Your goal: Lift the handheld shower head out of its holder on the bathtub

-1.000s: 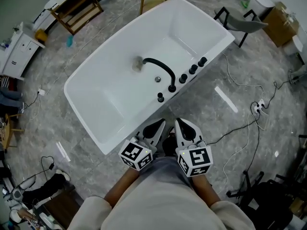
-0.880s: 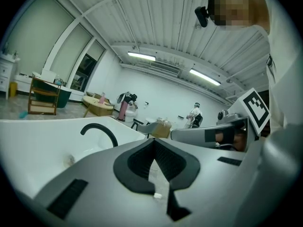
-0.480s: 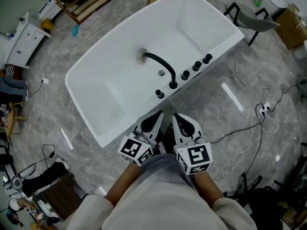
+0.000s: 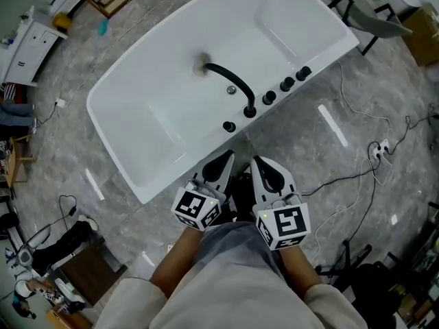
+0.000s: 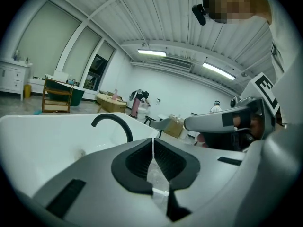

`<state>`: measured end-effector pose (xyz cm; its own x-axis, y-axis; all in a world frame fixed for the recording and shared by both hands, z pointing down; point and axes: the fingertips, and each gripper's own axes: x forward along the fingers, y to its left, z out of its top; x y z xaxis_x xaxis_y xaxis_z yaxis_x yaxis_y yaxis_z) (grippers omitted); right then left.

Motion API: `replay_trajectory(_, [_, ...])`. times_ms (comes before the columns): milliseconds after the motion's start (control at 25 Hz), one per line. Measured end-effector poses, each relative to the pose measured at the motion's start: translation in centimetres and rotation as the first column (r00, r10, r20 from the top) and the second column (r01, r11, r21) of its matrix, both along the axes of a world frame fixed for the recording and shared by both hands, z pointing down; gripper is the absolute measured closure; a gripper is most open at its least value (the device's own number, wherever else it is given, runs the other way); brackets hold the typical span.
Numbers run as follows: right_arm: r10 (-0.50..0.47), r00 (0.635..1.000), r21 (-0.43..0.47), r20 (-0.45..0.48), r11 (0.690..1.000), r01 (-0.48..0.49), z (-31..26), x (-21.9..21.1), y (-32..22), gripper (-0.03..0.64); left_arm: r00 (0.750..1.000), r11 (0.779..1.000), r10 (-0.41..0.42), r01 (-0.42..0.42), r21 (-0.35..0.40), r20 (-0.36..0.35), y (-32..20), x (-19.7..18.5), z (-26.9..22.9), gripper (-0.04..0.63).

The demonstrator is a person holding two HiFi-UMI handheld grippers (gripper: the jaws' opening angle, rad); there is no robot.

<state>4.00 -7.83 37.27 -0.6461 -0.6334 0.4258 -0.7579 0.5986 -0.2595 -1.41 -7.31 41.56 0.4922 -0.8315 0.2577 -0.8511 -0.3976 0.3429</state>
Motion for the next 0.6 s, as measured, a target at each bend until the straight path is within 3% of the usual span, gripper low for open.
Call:
replay_trajectory(480, [-0.004,1.0,-0.107,-0.027,0.994,0.001,5.3,-0.8,1.1,0.603,0.998,0.995,-0.068,0.067,-0.07,0.0,-1.9,-2.1,7.3,0.597])
replay_trajectory(600, [-0.015,0.999,-0.116,-0.029,0.993,0.011,6.2,-1.4,1.0,0.603,0.997,0.993,-0.075,0.075,-0.09,0.006,-2.4,-2.7,9.2,0.569])
